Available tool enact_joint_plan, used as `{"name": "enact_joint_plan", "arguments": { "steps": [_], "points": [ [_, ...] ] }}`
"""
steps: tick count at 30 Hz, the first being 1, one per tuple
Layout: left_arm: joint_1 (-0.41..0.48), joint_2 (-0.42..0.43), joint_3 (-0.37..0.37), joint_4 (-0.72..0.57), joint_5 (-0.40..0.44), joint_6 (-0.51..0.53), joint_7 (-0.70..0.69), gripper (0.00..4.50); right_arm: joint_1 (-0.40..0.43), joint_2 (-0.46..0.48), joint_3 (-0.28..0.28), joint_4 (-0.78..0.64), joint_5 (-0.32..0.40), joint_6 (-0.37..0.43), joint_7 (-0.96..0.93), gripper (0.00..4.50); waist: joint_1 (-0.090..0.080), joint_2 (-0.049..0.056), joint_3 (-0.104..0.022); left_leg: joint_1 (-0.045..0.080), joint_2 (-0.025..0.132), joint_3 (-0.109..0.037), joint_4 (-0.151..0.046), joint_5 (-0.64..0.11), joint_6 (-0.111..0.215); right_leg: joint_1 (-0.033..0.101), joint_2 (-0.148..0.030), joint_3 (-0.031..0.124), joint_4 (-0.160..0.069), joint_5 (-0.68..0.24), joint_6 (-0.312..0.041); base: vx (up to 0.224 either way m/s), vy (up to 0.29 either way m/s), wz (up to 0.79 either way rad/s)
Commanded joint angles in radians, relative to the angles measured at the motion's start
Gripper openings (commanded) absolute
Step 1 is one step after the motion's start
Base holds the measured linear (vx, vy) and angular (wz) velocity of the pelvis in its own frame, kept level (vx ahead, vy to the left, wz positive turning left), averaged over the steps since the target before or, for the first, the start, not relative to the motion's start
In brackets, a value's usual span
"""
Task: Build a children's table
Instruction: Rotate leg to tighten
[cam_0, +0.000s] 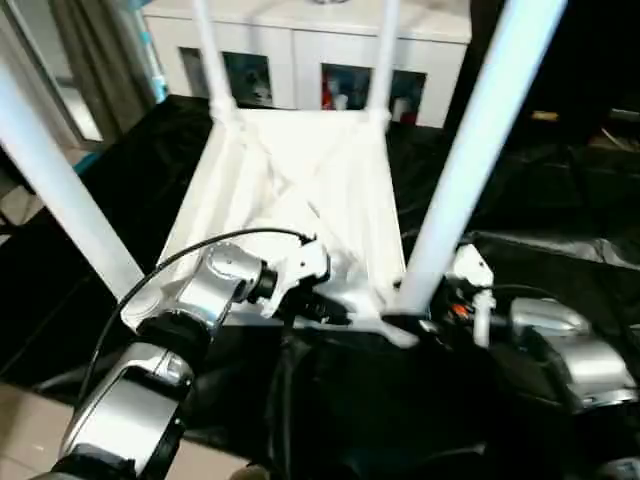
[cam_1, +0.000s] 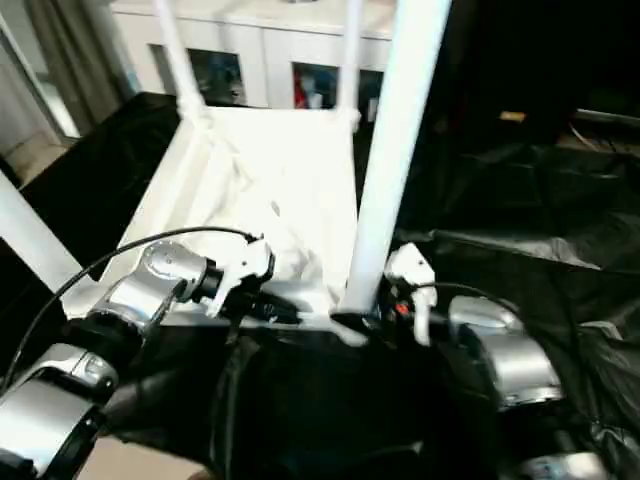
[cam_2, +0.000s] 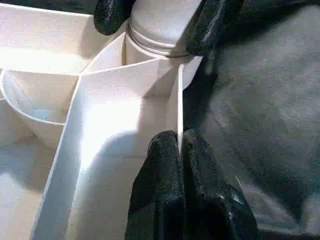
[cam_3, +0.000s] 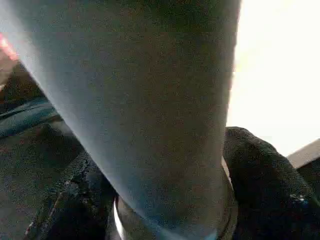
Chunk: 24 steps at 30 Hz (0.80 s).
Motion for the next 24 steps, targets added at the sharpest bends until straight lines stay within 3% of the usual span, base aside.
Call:
{"name": "enact_joint_plan", "arguments": {
  "steps": [1, 3, 6, 11, 13, 14, 16, 18, 20, 24],
  "points": [
    [-0.001, -0.005, -0.008, -0.033, -0.026, 0.003, -0.054, 0.0, 0.009, -0.012, 0.007, -0.01, 0.003, 0.012, 0.016, 2.97, 0.0, -0.008, -0.064, 0.032, 0.053, -0.015, -0.066, -0.161, 0.119, 0.052, -0.039, 0.039, -0.05, -0.053, -0.292, 0.0, 0.0, 0.0],
    [-0.001, -0.005, -0.005, -0.033, -0.028, 0.004, -0.052, 0.0, 0.006, -0.012, 0.006, -0.008, 0.006, 0.016, 0.019, 2.77, -0.003, -0.008, -0.059, 0.037, 0.054, -0.017, -0.078, -0.257, 0.047, 0.051, -0.039, 0.042, -0.063, -0.166, -0.26, 0.0, 0.0, 0.0],
    [0.003, -0.008, -0.003, -0.04, -0.033, 0.006, -0.043, 0.0, 0.008, -0.006, 0.009, -0.014, 0.018, 0.028, 0.029, 2.64, -0.005, -0.013, -0.058, 0.038, 0.053, -0.018, -0.082, -0.282, 0.019, 0.05, -0.041, 0.045, -0.067, -0.202, -0.24, 0.0, 0.0, 0.0],
    [-0.005, -0.032, 0.008, -0.021, -0.02, 0.001, 0.035, 0.0, 0.026, 0.026, 0.023, -0.006, -0.001, 0.02, -0.018, 2.6, -0.003, -0.013, -0.063, 0.031, 0.05, -0.017, -0.075, -0.214, 0.04, 0.053, -0.042, 0.045, -0.059, -0.125, -0.246, 0.0, 0.0, 0.0],
    [-0.033, -0.064, 0.028, 0.033, 0.007, -0.004, 0.165, 0.0, 0.01, 0.083, 0.003, 0.067, -0.054, -0.013, -0.162, 2.59, -0.006, -0.009, -0.062, 0.03, 0.048, -0.017, -0.074, -0.209, 0.044, 0.049, -0.041, 0.045, -0.059, -0.117, -0.247, 0.0, 0.0, 0.0],
    [-0.043, -0.076, 0.033, 0.05, 0.014, -0.004, 0.204, 0.0, -0.001, 0.104, -0.005, 0.101, -0.076, -0.025, -0.225, 2.59, -0.008, -0.011, -0.06, 0.031, 0.046, -0.016, -0.076, -0.222, 0.038, 0.048, -0.04, 0.044, -0.064, -0.138, -0.244, 0.0, 0.0, 0.0],
    [-0.055, -0.096, 0.035, 0.07, 0.026, -0.002, 0.259, 0.0, -0.021, 0.145, -0.02, 0.163, -0.112, -0.032, -0.346, 2.59, -0.019, -0.013, -0.053, 0.034, 0.042, -0.022, -0.084, -0.308, -0.007, 0.051, -0.044, 0.041, -0.08, -0.294, -0.206, 0.0, 0.0, 0.0],
    [-0.067, -0.123, 0.042, 0.085, 0.032, 0.014, 0.32, 0.0, -0.037, 0.184, -0.039, 0.208, -0.124, -0.02, -0.443, 2.59, -0.029, -0.009, -0.05, 0.033, 0.042, -0.029, -0.09, -0.343, -0.027, 0.053, -0.046, 0.041, -0.087, -0.364, -0.18, 0.0, 0.0, 0.0],
    [-0.075, -0.143, 0.045, 0.095, 0.036, 0.021, 0.362, 0.0, -0.041, 0.214, -0.053, 0.221, -0.119, -0.008, -0.495, 2.58, -0.039, -0.01, -0.051, 0.043, 0.042, -0.029, -0.092, -0.375, -0.038, 0.046, -0.042, 0.041, -0.094, -0.374, -0.172, 0.0, 0.0, 0.0],
    [-0.105, -0.204, 0.064, 0.133, 0.038, 0.046, 0.503, 0.0, -0.049, 0.297, -0.068, 0.242, -0.121, -0.002, -0.606, 2.58, -0.049, -0.006, -0.049, 0.048, 0.04, -0.029, -0.092, -0.416, -0.038, 0.041, -0.039, 0.041, -0.1, -0.394, -0.169, 0.0, 0.0, 0.0]
  ]
}}
